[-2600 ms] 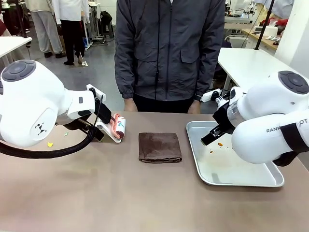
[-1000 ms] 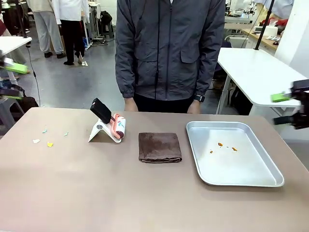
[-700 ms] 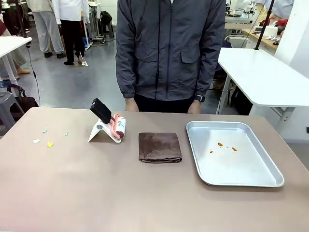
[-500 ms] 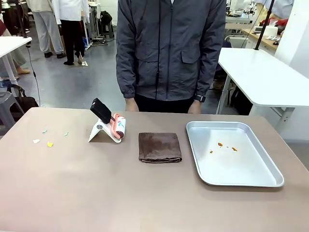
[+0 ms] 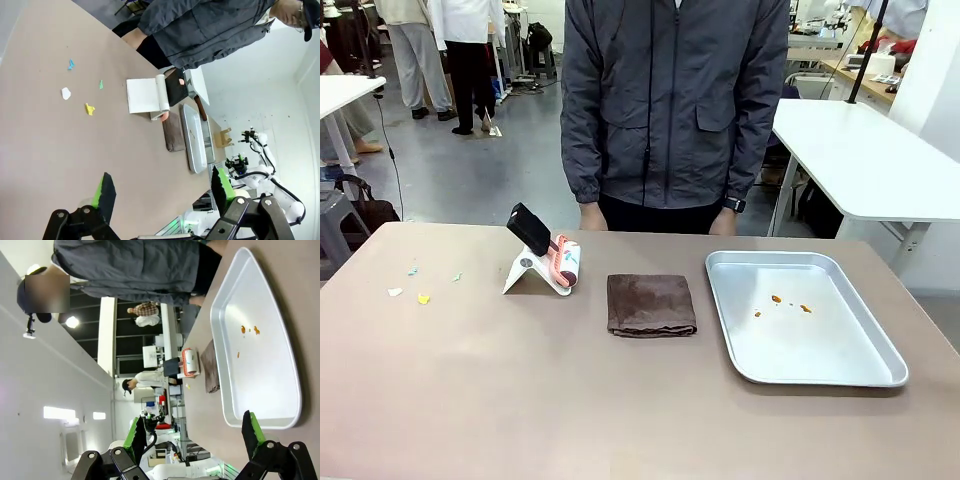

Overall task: Clean the surface of the table.
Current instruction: Hold the Lint Roller with your left hand and the towel with your right hand.

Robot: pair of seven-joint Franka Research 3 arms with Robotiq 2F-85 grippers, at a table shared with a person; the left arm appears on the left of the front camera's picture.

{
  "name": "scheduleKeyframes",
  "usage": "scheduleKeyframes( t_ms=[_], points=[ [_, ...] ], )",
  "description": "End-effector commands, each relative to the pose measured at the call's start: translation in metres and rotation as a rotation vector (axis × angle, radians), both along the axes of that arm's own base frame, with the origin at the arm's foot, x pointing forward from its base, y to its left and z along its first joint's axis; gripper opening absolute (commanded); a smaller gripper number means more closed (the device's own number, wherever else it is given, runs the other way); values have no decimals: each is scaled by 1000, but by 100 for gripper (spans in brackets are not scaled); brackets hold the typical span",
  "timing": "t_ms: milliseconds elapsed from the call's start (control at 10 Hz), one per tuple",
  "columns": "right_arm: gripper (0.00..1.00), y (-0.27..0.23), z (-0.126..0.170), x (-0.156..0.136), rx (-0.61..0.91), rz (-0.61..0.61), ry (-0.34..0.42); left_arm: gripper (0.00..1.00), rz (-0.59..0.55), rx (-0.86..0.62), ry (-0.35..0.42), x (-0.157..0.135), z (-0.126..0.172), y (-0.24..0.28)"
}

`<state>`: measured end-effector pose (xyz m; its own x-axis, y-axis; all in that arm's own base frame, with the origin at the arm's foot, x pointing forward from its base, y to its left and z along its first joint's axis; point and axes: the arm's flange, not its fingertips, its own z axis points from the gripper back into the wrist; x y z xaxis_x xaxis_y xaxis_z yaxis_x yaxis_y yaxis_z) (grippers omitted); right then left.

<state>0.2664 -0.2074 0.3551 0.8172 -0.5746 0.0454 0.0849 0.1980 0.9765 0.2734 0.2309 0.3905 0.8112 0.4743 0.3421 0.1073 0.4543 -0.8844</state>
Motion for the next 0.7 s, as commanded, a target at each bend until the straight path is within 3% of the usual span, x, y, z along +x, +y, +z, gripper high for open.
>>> scheduleKeyframes(
  t_ms=[0, 300, 400, 600],
  points=[
    [100, 1, 6, -2, 11, 7, -10, 100, -15, 13, -5, -4, 2, 1],
    [100, 1, 1, 0, -1, 6, 2, 100, -15, 13, -5, -4, 2, 1],
    [100, 13, 8, -1, -78, -34, -47, 100, 1, 11, 6, -1, 1, 0],
    [100, 56, 46, 6, -292, -65, -129, 100, -31, 169, 54, 26, 45, -32]
  ],
)
